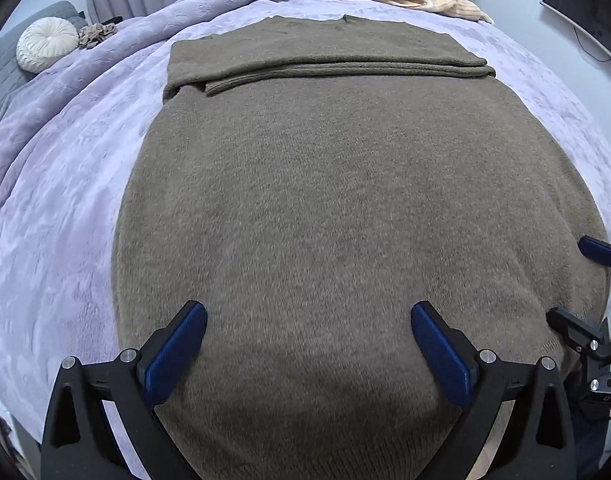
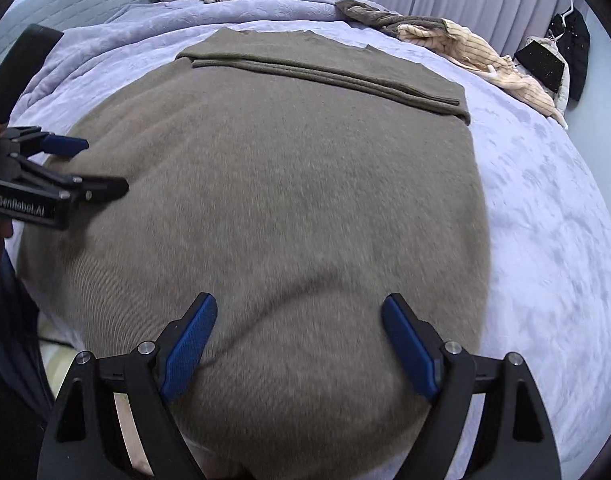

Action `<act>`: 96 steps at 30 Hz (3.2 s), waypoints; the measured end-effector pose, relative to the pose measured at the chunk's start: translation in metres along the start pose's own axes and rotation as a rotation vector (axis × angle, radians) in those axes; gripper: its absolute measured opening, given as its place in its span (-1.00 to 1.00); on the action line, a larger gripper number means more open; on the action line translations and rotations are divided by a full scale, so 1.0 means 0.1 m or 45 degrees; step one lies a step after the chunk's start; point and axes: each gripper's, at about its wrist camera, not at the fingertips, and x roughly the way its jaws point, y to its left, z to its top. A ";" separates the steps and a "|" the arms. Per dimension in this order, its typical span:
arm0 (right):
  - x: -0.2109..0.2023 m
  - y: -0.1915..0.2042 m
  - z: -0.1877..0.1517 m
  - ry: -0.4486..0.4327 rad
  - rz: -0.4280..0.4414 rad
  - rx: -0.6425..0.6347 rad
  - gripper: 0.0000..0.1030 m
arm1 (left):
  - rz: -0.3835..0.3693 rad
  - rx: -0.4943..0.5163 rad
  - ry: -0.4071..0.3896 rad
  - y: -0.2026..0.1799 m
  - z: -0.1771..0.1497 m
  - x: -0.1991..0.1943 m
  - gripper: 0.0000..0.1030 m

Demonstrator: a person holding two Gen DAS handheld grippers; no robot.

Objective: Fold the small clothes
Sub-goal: 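Grasp the sweater side edge with the left gripper and lift it, then lift the ribbed sweater hem with the right gripper while the left gripper holds its corner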

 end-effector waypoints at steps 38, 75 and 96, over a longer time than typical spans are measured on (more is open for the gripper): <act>-0.16 -0.32 -0.38 -0.039 0.235 0.297 0.36 | -0.348 -0.382 0.050 0.63 -0.57 -0.16 0.98; -0.95 -0.73 0.11 -0.399 0.552 0.502 -0.78 | -0.430 -0.539 -0.310 1.07 -0.01 -1.05 -0.70; -1.11 -1.01 0.71 -0.511 0.476 0.597 -0.78 | -0.267 -0.571 -0.351 1.05 0.61 -1.18 -0.70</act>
